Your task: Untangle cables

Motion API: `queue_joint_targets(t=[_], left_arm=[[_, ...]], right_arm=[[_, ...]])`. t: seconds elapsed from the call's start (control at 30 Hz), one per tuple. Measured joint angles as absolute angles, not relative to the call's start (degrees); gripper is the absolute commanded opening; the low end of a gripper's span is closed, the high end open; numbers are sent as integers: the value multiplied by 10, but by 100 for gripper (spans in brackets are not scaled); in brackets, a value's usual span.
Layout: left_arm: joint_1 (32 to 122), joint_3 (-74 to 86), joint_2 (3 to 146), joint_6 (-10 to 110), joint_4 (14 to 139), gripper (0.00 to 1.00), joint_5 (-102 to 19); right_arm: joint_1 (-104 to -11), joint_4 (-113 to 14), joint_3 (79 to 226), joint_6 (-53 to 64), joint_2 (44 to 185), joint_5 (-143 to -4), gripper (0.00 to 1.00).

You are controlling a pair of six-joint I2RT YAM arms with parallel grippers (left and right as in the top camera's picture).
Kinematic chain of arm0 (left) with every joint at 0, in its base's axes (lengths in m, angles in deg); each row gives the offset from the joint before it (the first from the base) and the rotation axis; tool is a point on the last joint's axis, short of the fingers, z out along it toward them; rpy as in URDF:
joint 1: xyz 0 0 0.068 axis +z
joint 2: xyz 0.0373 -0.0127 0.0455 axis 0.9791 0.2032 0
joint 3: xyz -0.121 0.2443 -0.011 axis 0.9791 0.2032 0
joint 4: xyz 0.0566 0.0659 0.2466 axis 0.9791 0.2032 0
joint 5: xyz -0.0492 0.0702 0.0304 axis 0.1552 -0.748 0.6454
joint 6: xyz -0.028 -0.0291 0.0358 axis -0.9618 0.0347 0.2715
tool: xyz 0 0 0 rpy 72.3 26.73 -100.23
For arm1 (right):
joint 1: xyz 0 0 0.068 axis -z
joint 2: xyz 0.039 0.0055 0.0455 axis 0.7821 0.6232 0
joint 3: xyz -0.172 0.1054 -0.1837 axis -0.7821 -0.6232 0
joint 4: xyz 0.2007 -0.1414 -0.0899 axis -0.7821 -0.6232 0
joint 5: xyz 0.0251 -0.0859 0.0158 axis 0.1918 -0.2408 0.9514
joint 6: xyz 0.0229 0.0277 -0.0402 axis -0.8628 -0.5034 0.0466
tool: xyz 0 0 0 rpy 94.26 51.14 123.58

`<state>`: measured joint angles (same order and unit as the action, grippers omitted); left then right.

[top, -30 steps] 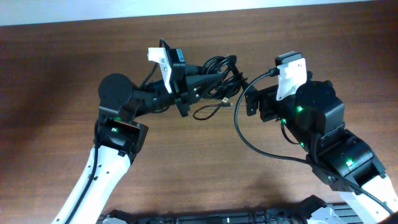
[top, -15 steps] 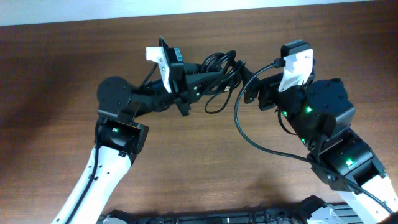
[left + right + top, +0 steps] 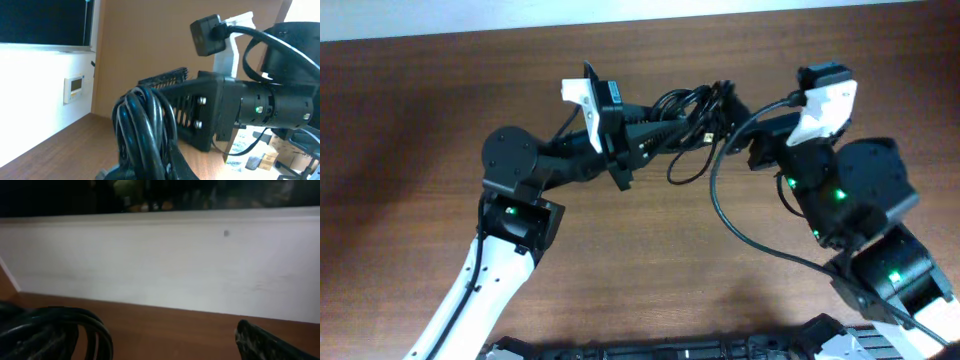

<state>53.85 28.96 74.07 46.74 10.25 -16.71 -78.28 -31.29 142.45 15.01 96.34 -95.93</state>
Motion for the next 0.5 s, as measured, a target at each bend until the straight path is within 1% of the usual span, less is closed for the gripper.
queue_joint_targets(t=[0.17,0.43,0.5], left_arm=[[535,289,741,467,103,0,-167],[537,286,741,470,120,0,-162],[539,285,741,497,139,0,-153]], right_arm=[[-785,-314,1422,150,932,-1040,99],[-788,-320,1422,150,920,-1170,99],[-789,-309,1422,150,918,-1190,99]])
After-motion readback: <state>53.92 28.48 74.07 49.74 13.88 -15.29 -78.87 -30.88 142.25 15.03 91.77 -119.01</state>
